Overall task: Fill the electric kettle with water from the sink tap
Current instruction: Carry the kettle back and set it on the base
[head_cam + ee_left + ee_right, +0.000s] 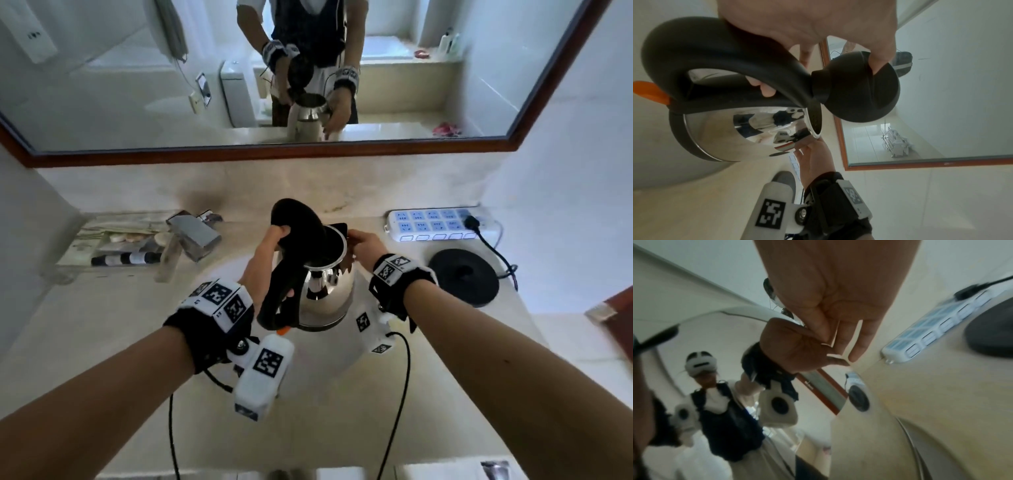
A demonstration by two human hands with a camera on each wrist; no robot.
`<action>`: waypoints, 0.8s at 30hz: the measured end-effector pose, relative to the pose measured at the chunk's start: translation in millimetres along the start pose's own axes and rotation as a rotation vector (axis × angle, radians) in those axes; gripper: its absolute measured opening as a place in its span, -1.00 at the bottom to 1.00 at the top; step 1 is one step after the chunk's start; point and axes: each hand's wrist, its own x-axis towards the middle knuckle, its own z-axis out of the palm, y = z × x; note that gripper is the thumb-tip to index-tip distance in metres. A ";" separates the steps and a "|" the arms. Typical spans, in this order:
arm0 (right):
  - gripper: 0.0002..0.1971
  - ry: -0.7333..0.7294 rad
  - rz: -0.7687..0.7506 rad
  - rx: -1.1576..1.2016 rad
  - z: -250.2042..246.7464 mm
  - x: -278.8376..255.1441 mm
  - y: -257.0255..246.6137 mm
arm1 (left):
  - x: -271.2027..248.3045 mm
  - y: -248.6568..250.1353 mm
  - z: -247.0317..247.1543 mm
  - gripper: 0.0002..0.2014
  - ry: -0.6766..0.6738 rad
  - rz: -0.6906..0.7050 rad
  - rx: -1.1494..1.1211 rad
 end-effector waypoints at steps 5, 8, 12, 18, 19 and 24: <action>-0.42 0.071 0.032 0.041 -81.4 -22.9 20.9 | -23.6 0.3 81.4 -0.11 -0.025 0.016 0.035; -0.43 0.096 0.066 0.050 -131.1 -27.1 36.9 | -29.4 -0.8 129.3 -0.46 -0.088 0.011 -0.023; -0.41 0.101 0.081 0.123 -183.0 -38.6 53.8 | -30.2 -2.0 182.3 -0.59 -0.086 -0.058 0.062; -0.36 0.181 0.109 0.187 -230.5 -50.1 85.8 | -32.4 -12.8 238.2 -0.59 -0.112 -0.104 0.077; -0.38 0.198 0.117 0.187 -234.4 -53.5 90.6 | -32.7 -15.1 243.8 -0.60 -0.117 -0.114 0.086; -0.40 0.269 0.159 0.109 -245.1 -75.6 115.2 | -40.9 -27.3 259.0 -0.63 -0.168 -0.143 0.155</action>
